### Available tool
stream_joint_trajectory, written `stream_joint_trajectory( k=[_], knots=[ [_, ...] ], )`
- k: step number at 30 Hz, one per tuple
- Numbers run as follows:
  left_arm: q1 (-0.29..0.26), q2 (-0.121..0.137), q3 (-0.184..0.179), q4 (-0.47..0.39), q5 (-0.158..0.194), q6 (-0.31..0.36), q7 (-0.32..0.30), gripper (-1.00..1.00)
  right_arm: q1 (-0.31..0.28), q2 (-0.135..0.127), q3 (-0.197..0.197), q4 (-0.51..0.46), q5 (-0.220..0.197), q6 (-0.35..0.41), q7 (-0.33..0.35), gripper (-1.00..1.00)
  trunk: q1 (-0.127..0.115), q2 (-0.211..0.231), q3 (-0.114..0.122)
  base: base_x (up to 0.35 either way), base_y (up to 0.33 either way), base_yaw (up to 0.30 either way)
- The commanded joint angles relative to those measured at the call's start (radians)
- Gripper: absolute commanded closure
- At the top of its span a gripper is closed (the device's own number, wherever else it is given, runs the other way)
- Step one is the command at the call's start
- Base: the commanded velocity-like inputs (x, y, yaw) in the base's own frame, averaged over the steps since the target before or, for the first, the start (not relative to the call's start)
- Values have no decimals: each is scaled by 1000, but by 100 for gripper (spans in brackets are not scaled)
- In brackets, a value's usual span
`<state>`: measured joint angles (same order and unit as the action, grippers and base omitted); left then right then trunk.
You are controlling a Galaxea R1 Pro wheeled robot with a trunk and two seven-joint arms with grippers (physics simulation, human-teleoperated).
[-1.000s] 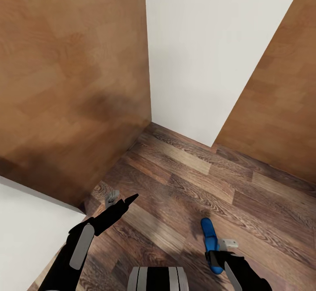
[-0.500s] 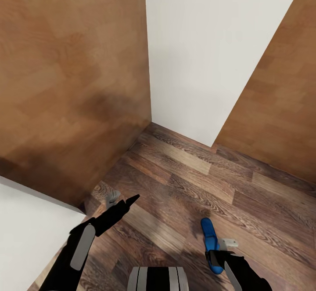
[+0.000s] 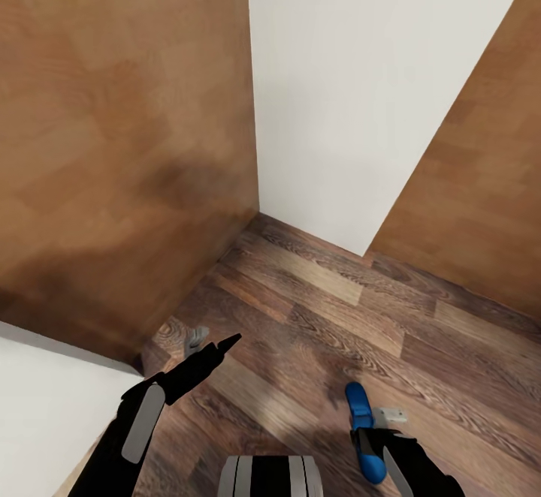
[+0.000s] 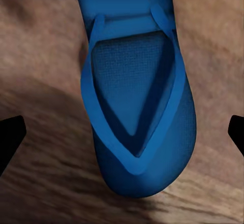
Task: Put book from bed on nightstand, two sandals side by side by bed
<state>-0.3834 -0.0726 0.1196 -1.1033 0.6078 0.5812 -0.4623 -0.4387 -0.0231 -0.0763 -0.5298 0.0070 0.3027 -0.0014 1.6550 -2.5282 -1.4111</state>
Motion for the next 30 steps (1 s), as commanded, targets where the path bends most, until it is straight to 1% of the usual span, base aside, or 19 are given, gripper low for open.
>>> stream_joint_trajectory(
  k=[1, 7, 16, 28, 30],
  knots=[
    [0, -1, 3, 0, 4, 8, -2, -100, 0, 1, -1, -2, 1, 6, 0, -100, 0, 0, -1, 101, 0, 0],
    [0, -2, 1, 0, 4, 7, -1, -100, 0, 1, -1, -1, 1, 6, 0, -100, 0, 0, -1, 187, 0, 0],
    [-1, -3, 2, 0, 4, 8, -2, -100, 0, 2, -1, 4, 1, 6, 0, -100, 0, 0, -1, 22, 0, 0],
    [0, -3, 0, 0, 4, 8, -1, -100, 0, -3, -2, 5, 1, 7, 0, -100, 5, -3, -47, 0, 0, 0],
    [-1, -3, -1, 0, 4, 8, -2, -100, 0, -3, -2, 5, 1, 7, 0, -100, 5, -3, -47, 0, 0, 0]
  ],
)
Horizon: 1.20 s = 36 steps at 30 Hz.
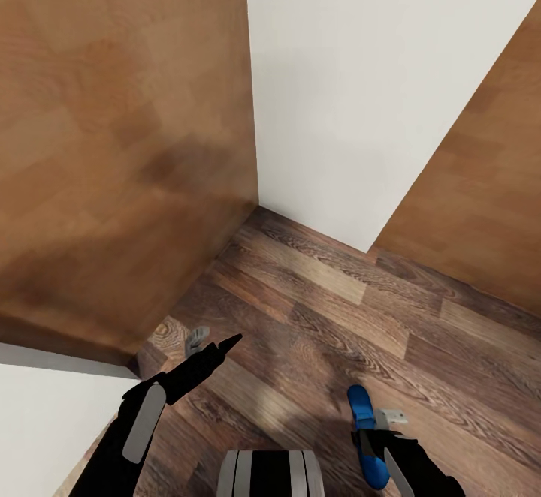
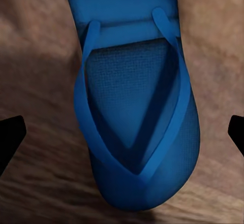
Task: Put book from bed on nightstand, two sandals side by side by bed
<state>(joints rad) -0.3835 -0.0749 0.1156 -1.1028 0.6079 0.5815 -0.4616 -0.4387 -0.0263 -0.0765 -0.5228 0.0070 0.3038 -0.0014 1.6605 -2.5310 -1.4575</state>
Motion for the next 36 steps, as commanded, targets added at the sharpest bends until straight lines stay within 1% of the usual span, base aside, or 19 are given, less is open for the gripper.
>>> stream_joint_trajectory(
  k=[1, 9, 16, 36],
  knots=[
    [-1, -1, 2, 0, 4, 8, -3, -100, 0, 0, -2, -2, 1, 6, 0, -100, 0, 0, -1, 0, 0, 0],
    [0, -1, 1, 0, 4, 9, -3, -100, 0, 3, -2, -2, 1, 6, 0, -100, 0, 0, -1, 0, 0, 0],
    [0, 0, 1, 0, 4, 9, -3, -100, 0, 3, -2, -2, 1, 6, 0, -100, 3, -2, -28, 0, 0, 0],
    [0, 1, 1, -3, 5, 9, -5, -100, 0, -3, -8, -8, -2, 6, 4, -100, 3, -2, -28, 0, 0, 0]
  ],
)
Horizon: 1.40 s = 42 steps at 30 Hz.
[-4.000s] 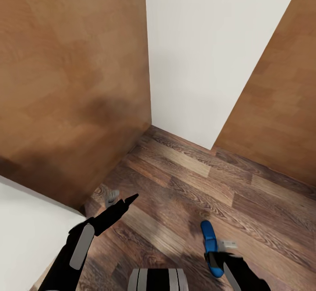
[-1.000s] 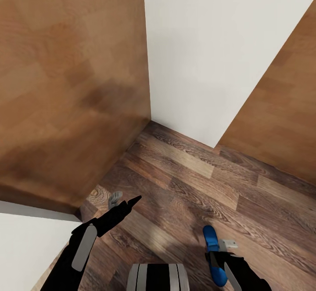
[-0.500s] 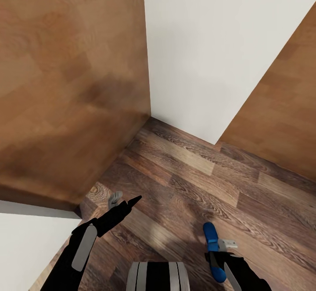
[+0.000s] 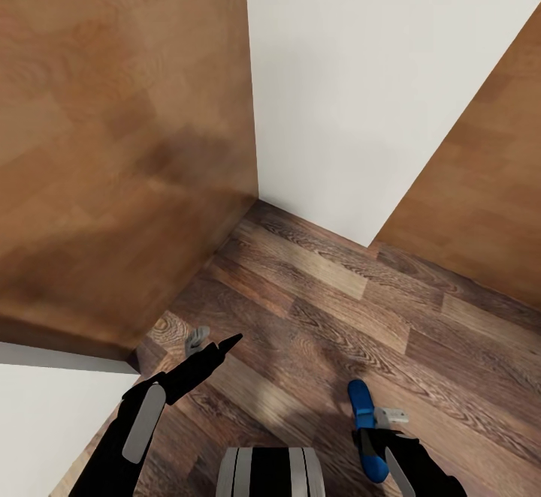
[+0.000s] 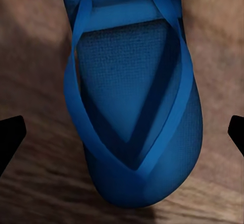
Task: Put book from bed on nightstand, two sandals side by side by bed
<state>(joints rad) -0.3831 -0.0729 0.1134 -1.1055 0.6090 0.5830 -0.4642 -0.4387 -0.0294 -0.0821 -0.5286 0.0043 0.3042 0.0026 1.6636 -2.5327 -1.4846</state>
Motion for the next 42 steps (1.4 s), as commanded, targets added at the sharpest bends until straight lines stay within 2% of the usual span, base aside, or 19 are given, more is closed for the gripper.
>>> stream_joint_trajectory(
  k=[1, 3, 6, 7, 9, 10, 14, 19, 27, 42],
  knots=[
    [0, -1, 3, -1, 5, 8, -2, -100, 0, 0, -2, -2, 0, 6, 0, -100, 0, 0, -1, 0, 0, 0],
    [0, 0, 4, -17, 6, 9, -15, -100, 0, 0, -2, -3, 0, 6, 0, -100, 0, 0, -1, 0, 0, 0],
    [-1, 1, 4, -87, 7, 25, -58, -100, 0, 0, -2, -3, 1, 6, -3, -100, 0, 0, -1, 0, 0, 0],
    [0, 1, 5, -145, 7, 63, -76, -100, 0, 0, -2, -3, 2, 6, -3, -100, 0, 0, -1, 0, 0, 0],
    [0, 2, 8, -200, 11, 132, -88, -100, 0, 0, -2, -3, 2, 6, -4, -100, 0, 0, -1, 0, 0, 0],
    [0, 2, 11, -219, 24, 165, -93, -100, 0, 0, -2, -2, 2, 6, -4, -100, 0, 0, -1, 0, 0, 0],
    [0, 3, 10, -232, 73, 191, -95, -100, 0, 0, -2, -2, 2, 6, -4, -100, 0, 0, -1, 0, 0, 0],
    [0, 2, 7, -232, 89, 196, -95, -100, 0, 0, -2, -1, 2, 6, -4, -100, 0, 0, -1, 0, 0, 0],
    [1, 0, 3, -232, 92, 196, -93, -100, 0, 0, -2, -1, 2, 6, -4, -100, 3, -2, -28, 0, 0, 0],
    [1, -1, 3, -223, 92, 196, -91, -100, 0, 2, -2, -1, 2, 6, -4, -100, 3, -2, -28, 64, 0, 0]
  ],
)
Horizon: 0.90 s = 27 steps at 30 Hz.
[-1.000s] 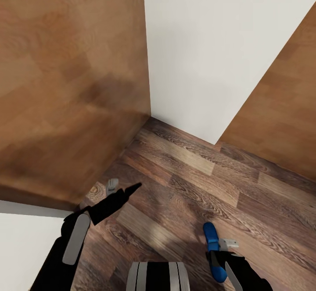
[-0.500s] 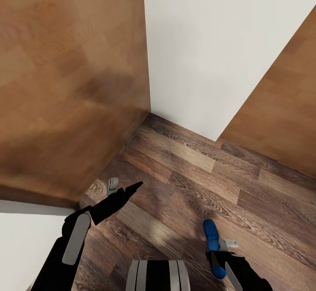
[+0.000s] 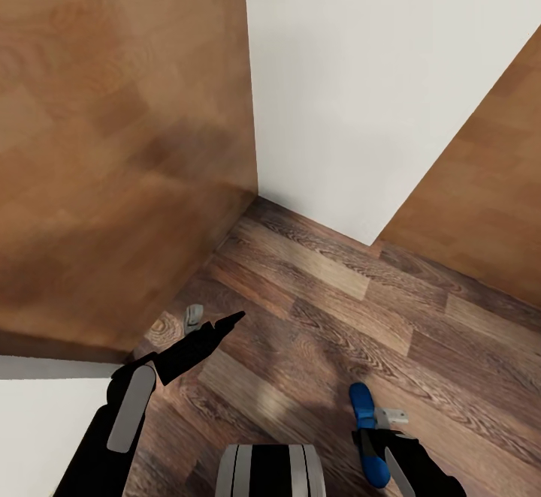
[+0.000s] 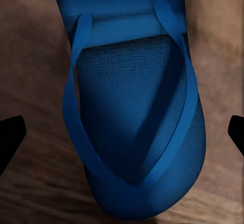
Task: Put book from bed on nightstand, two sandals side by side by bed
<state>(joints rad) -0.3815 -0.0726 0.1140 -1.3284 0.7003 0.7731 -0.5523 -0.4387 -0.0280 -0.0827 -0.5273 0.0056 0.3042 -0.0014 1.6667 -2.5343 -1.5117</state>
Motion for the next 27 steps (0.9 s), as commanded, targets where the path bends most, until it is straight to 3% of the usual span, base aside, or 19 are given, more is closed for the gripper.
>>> stream_joint_trajectory(
  k=[1, 27],
  knots=[
    [0, -1, 3, 0, 1, 6, -3, -100, 0, 0, -2, -2, 1, 6, 0, -100, 0, 0, -1, 25, 0, 0],
    [1, -3, 3, 0, 1, 6, -1, -100, 0, -1, -2, -2, 0, 6, 0, -100, 0, 0, -1, 38, 0, 0]
  ],
)
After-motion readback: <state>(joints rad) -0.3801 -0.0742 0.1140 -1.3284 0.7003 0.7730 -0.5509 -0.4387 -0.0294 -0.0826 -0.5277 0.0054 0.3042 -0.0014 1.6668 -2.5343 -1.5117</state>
